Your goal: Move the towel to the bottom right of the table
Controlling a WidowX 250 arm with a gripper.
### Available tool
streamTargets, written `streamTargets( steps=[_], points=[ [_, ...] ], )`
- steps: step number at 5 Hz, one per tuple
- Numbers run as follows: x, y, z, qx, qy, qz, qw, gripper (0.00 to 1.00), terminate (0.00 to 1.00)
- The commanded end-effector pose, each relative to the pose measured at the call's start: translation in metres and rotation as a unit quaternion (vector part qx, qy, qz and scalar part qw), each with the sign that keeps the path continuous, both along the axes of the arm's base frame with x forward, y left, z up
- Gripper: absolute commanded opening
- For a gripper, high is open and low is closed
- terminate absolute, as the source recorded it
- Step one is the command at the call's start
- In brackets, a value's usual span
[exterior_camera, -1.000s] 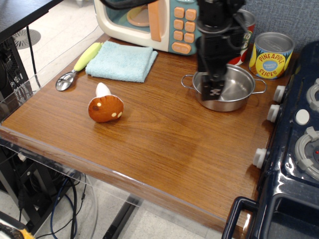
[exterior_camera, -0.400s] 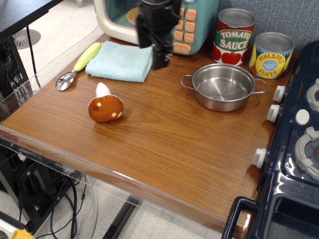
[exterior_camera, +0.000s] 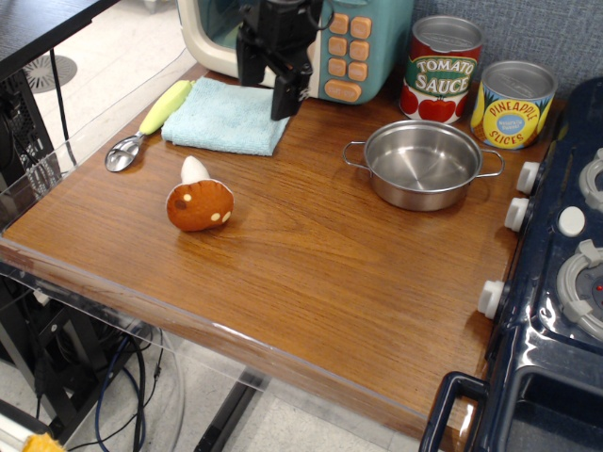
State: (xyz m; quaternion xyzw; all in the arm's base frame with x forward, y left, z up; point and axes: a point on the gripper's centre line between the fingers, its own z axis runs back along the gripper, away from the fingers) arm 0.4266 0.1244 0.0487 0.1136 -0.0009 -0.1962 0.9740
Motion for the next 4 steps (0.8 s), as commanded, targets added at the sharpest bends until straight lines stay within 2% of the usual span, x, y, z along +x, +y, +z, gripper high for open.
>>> streamTargets(
  steps=[1,2,3,4],
  points=[
    [-0.002,0.031,0.017,0.002,0.0,0.103,0.9947,1.0,0.0],
    [-0.006,0.038,0.015,-0.002,0.008,0.129,0.9916,1.0,0.0],
    [-0.014,0.039,0.009,-0.016,0.004,0.139,0.9902,1.0,0.0],
    [-0.027,0.033,0.005,-0.017,0.011,0.138,0.9902,1.0,0.0]
  ],
)
